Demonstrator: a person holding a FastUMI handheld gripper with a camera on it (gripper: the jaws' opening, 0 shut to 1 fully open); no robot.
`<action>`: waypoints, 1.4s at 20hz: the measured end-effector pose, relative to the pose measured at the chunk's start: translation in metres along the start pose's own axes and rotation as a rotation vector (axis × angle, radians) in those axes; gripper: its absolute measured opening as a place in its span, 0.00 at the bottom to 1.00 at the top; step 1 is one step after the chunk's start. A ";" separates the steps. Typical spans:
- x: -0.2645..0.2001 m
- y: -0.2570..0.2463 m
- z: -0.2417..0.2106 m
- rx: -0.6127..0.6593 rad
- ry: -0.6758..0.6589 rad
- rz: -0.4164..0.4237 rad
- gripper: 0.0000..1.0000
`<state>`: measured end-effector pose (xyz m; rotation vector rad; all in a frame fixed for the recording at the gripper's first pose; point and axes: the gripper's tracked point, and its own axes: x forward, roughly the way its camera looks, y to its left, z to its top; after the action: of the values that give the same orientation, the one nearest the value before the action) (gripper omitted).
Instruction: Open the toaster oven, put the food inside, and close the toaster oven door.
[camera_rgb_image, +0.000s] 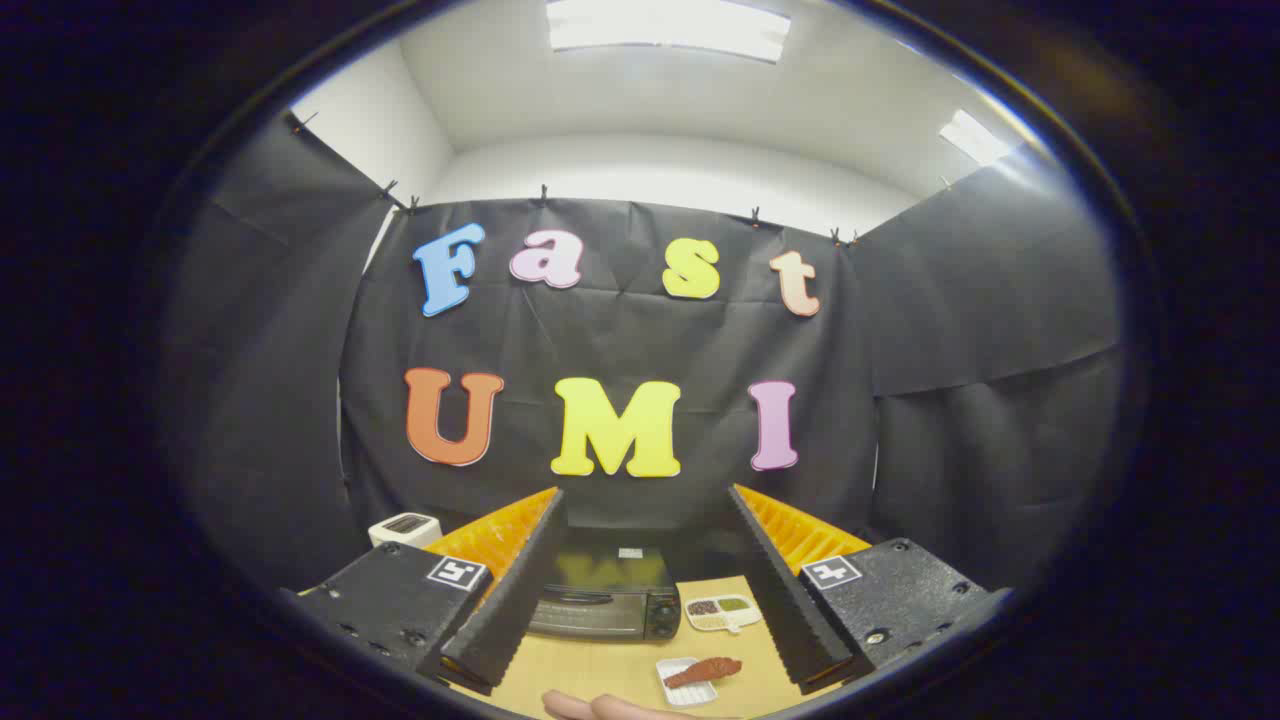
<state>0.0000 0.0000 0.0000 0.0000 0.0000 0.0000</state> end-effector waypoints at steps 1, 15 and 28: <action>0.000 0.002 0.000 0.003 0.002 0.002 0.99; 0.028 -0.018 -0.027 0.032 0.070 -0.055 0.99; 0.159 0.049 -0.157 0.002 0.308 0.047 1.00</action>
<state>0.1591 0.0489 -0.1573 0.0019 0.3077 0.0473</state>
